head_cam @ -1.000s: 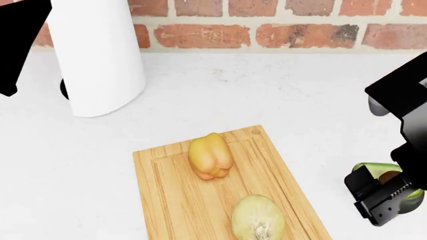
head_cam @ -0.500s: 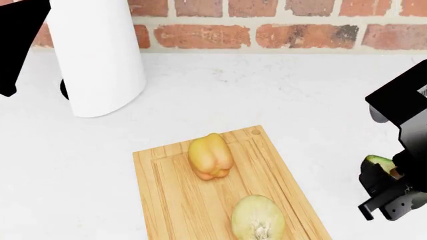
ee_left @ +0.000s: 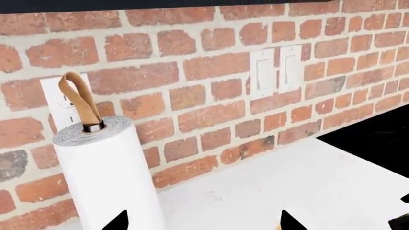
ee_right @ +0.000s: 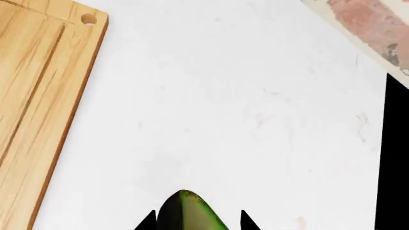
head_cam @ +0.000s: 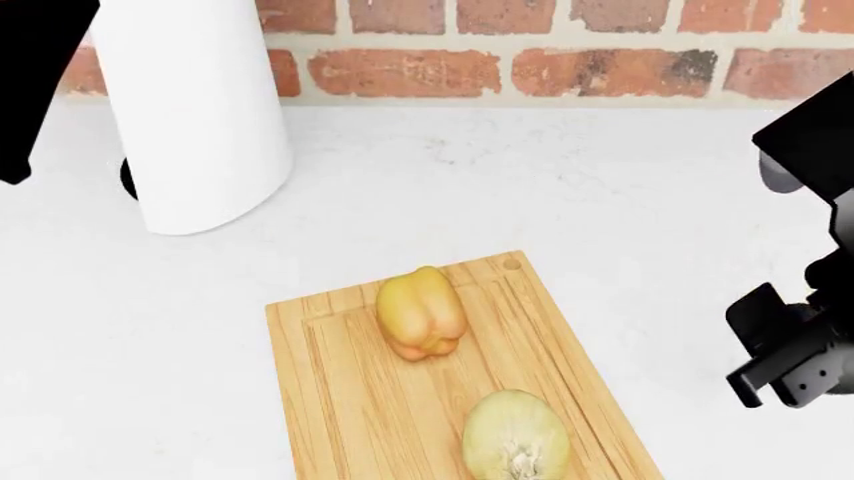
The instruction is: Place the avocado, onion, tomato and bell pepper on the cutting board.
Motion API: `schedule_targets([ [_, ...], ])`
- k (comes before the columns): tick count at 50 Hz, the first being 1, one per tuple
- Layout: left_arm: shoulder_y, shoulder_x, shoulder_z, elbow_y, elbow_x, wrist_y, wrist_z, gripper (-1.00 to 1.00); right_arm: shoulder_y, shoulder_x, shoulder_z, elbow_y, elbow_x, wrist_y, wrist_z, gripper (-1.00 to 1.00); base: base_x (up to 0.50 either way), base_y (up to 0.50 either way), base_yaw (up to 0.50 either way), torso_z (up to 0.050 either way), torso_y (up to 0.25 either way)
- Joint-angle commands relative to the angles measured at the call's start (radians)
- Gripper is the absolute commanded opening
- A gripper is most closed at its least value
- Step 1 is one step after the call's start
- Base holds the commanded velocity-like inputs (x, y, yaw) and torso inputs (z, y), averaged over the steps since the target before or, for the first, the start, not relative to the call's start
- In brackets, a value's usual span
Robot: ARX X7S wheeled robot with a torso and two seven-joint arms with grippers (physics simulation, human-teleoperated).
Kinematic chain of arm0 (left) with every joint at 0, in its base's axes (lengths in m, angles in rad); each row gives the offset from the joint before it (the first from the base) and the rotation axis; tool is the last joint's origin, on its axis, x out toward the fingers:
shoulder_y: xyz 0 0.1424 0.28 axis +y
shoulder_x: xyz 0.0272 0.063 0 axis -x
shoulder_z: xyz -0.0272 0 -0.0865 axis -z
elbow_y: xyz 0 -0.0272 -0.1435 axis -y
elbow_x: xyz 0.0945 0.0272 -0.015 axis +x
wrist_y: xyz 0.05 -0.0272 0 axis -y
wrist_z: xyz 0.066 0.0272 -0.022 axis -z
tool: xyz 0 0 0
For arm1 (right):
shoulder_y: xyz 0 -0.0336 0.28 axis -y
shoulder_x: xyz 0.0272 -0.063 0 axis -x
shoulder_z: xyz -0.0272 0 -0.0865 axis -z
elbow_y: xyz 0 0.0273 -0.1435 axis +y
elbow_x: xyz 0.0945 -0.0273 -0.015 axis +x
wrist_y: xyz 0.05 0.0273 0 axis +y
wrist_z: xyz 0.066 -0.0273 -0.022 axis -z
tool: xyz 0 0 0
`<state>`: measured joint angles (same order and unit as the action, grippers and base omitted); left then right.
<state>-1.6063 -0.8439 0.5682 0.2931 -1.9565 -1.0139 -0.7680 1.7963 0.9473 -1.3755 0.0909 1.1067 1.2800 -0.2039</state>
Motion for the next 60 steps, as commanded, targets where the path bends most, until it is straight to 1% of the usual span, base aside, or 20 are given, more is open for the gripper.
schedule_targets([
  [1, -0.008, 0.003, 0.001, -0.001, -0.002, 0.002, 0.000, 1.00, 0.137, 0.052, 0.035, -0.137, 0.040, 0.086, -0.026, -1.00, 0.00, 0.00, 0.00, 0.000, 0.000],
  [10, -0.013, -0.005, -0.006, 0.009, -0.011, 0.006, -0.002, 1.00, 0.246, 0.037, 0.046, -0.214, 0.073, 0.153, -0.085, -1.00, 0.00, 0.00, 0.00, 0.000, 0.000],
  [16, -0.015, -0.014, -0.010, 0.014, -0.014, 0.009, -0.008, 1.00, 0.284, 0.011, 0.053, -0.210, 0.073, 0.148, -0.122, -1.00, 0.00, 0.00, 0.00, 0.000, 0.000],
  [24, -0.016, -0.018, -0.011, 0.013, -0.008, 0.010, -0.004, 1.00, 0.314, 0.003, 0.086, -0.243, 0.115, 0.151, -0.124, -1.00, 0.00, 0.00, 0.00, 0.000, 0.000],
  [36, -0.030, -0.024, -0.010, 0.015, -0.018, 0.007, -0.016, 1.00, 0.263, -0.025, 0.132, -0.215, 0.166, 0.068, -0.118, -1.00, 0.00, 0.00, 0.00, 0.000, 0.000],
  [40, -0.033, -0.026, -0.008, 0.016, -0.023, 0.005, -0.020, 1.00, 0.272, -0.024, 0.132, -0.231, 0.174, 0.076, -0.127, -1.00, 0.00, 0.00, 0.00, 0.000, 0.000],
  [49, -0.037, -0.019, -0.006, 0.007, -0.014, 0.006, -0.011, 1.00, 0.361, 0.005, 0.176, -0.317, 0.282, 0.174, -0.090, -1.00, 0.00, 0.00, 0.00, 0.000, 0.000],
  [60, -0.051, -0.020, -0.006, 0.004, -0.017, 0.001, -0.008, 1.00, 0.438, 0.032, 0.207, -0.399, 0.505, 0.258, 0.029, -1.00, 0.00, 0.00, 0.00, 0.000, 0.000],
])
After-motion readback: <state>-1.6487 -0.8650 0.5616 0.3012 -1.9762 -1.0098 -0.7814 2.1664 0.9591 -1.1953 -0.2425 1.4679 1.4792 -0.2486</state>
